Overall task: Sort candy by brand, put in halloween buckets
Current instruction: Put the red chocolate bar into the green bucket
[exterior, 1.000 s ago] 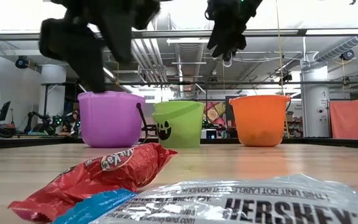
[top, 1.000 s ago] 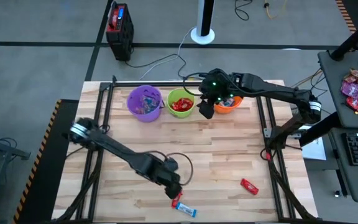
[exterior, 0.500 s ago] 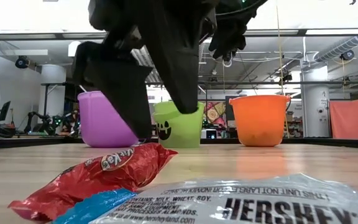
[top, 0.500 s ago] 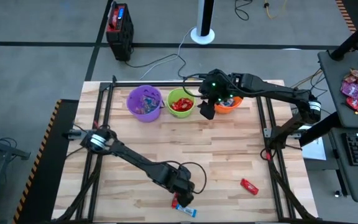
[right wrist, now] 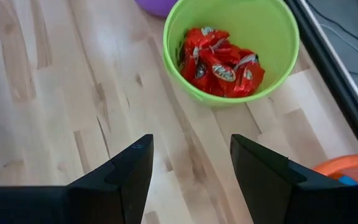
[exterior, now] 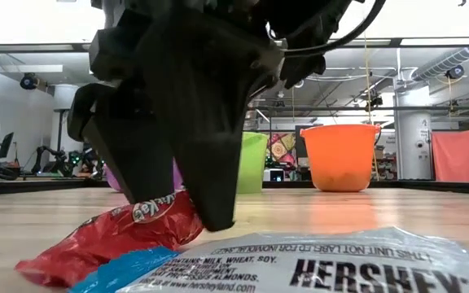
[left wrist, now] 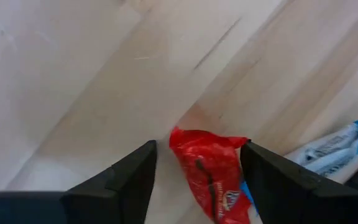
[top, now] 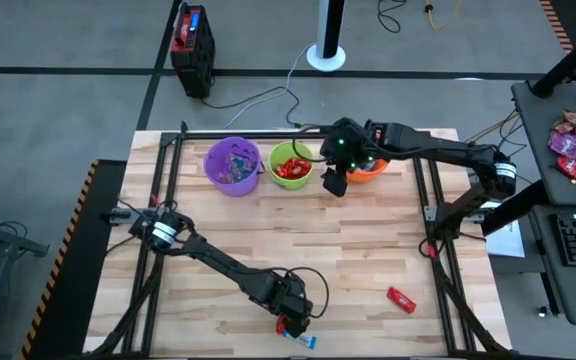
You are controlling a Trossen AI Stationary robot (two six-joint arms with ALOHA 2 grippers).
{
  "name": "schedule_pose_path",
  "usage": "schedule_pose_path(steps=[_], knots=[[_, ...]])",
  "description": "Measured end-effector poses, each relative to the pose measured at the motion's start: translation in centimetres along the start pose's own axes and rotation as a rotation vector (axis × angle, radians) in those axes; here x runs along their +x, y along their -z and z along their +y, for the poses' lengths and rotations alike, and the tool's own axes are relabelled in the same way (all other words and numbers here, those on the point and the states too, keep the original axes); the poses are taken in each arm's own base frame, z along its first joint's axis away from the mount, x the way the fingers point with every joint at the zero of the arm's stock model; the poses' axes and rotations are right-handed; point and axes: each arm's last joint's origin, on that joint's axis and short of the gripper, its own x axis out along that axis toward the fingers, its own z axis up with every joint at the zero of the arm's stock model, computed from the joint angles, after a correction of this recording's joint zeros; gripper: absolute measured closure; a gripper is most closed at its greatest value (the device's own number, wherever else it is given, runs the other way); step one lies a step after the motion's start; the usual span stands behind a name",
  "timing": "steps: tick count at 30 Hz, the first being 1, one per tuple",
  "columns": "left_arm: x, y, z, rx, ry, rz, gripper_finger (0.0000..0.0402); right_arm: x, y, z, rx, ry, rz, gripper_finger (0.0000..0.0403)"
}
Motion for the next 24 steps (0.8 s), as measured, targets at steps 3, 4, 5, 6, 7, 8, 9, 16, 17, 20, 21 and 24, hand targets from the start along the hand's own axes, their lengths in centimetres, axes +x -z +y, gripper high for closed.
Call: schedule_pose_path(steps=[3, 4, 5, 6, 7, 8, 9, 16, 17, 20, 21, 24], knots=[[0.0, 0.1, 0.0, 0.004, -0.007, -0.009, 0.0220, 0.3, 0.3, 0.1, 0.004, -0.005, 0.013, 0.0197], [0.0, 0.1, 0.0, 0.009, -0.007, -0.012, 0.0238, 0.3, 0.3, 0.2, 0.002, -0.007, 0.015, 0.0197], [0.1, 0.1, 0.0, 0.012, -0.011, -0.013, 0.0257, 0.3, 0.3, 0.3, 0.000, -0.009, 0.015, 0.0197], [0.1, 0.1, 0.0, 0.022, -0.007, -0.014, 0.0279, 0.3, 0.3, 0.4, -0.002, -0.010, 0.015, 0.0197], [0.1, 0.1, -0.1, 0.033, 0.001, -0.017, 0.0302, 0.3, 0.3, 0.4, -0.004, -0.012, 0.015, 0.0197], [0.0, 0.1, -0.1, 0.046, 0.002, -0.017, 0.0327, 0.3, 0.3, 0.5, -0.006, -0.013, 0.016, 0.0197], [-0.1, 0.1, -0.1, 0.058, 0.002, -0.017, 0.0351, 0.3, 0.3, 0.6, -0.007, -0.014, 0.015, 0.0197], [-4.4, -1.0, 0.8, 0.150, -0.018, -0.045, 0.0364, -2.1, 0.9, 1.0, 0.026, -0.022, -0.010, 0.0197], [-5.4, -1.4, 1.2, 0.166, -0.034, -0.055, 0.0364, -2.7, 1.0, 1.0, 0.036, -0.023, -0.020, 0.0197], [-8.6, -3.1, 2.8, 0.194, -0.089, -0.109, 0.0376, -4.6, 1.7, 1.0, 0.078, -0.021, -0.028, 0.0197], [-9.8, -3.8, 3.5, 0.199, -0.110, -0.138, 0.0382, -5.2, 1.9, 1.0, 0.094, -0.014, -0.032, 0.0197], [-13.9, -6.1, 5.7, 0.217, -0.165, -0.261, 0.0392, -7.2, 2.8, 1.0, 0.165, -0.013, -0.043, 0.0197]])
